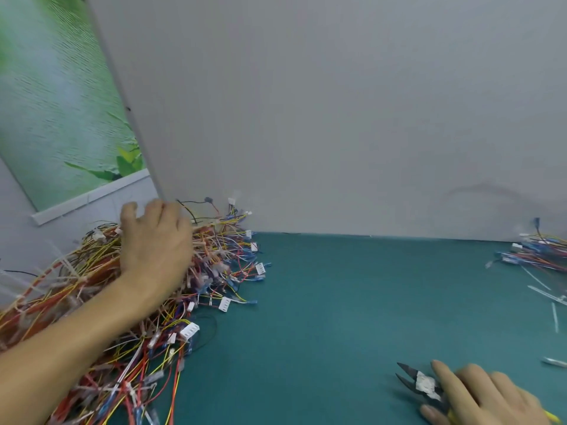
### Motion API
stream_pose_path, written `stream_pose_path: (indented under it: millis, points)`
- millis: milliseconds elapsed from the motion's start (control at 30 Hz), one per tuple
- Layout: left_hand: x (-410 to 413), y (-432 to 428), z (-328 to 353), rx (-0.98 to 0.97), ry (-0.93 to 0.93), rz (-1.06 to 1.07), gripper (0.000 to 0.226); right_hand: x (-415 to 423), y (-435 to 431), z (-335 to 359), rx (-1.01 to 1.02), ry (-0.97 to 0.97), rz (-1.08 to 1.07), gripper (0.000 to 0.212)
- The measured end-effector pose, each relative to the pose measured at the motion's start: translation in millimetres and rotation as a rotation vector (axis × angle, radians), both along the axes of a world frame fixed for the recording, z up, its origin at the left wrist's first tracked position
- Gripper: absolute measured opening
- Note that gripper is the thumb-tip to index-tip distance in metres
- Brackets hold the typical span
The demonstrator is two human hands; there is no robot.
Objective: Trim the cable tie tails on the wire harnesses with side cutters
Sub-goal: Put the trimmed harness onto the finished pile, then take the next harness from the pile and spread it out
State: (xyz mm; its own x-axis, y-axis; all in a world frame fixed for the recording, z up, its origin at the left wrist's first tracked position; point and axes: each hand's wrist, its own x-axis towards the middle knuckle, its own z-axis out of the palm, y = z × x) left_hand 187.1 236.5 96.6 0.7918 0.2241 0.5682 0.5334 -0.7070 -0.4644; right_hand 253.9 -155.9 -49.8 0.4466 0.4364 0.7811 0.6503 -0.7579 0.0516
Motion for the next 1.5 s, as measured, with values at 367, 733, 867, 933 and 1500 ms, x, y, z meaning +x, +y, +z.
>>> stream_pose_path:
  millis: [367,733,867,933,1500]
  points:
    - [32.3,-9.5,25.0,-0.664,0.082,-0.037,0.007,-6.1,1.3,7.5,0.008,0.096,-0.009,0.083]
    - [48.2,-113.2,94.8,-0.840,-0.402,-0.673,0.012,-16.6,1.3,22.3,-0.082,0.294,-0.097,0.087]
    - [65.0,-163.8,53.5,-1.291,-0.226,-0.706,0.022,-24.5,-2.4,50.0,-0.207,0.450,-0.143,0.036]
    - [69.3,-184.1,11.8,-1.254,-0.054,-0.658,0.019,-21.8,-8.0,62.4,-0.280,0.654,-0.213,0.012]
    - [-44.5,-202.4,-82.0,-0.842,0.234,-0.969,0.015,41.5,-8.6,100.8,0.065,1.053,-0.248,0.017]
